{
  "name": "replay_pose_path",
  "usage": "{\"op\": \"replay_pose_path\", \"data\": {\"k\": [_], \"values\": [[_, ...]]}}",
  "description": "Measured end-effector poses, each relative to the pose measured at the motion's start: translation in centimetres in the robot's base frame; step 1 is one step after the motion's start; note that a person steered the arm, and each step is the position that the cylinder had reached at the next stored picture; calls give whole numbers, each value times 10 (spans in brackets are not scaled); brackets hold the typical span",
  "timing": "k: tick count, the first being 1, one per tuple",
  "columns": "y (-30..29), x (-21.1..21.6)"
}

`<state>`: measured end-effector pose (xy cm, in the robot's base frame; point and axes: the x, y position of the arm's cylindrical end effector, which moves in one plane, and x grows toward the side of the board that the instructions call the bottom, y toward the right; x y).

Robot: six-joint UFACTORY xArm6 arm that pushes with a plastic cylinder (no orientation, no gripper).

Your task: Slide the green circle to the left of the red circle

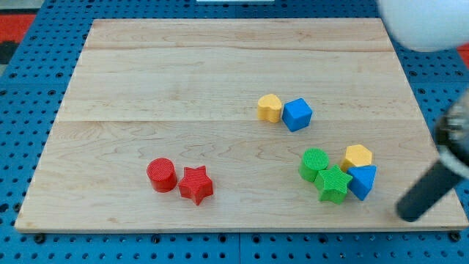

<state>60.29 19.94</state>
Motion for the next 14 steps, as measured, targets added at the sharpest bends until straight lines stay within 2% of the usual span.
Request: {"op": "replay_pose_path", "data": {"k": [3, 5, 6, 7, 8, 9, 10, 12, 14], "values": [[-102, -82], [-135, -126], [-180, -137], [-288, -137], [-346, -138], [-345, -175], [-379, -140], [-387, -93], [-347, -73]]}}
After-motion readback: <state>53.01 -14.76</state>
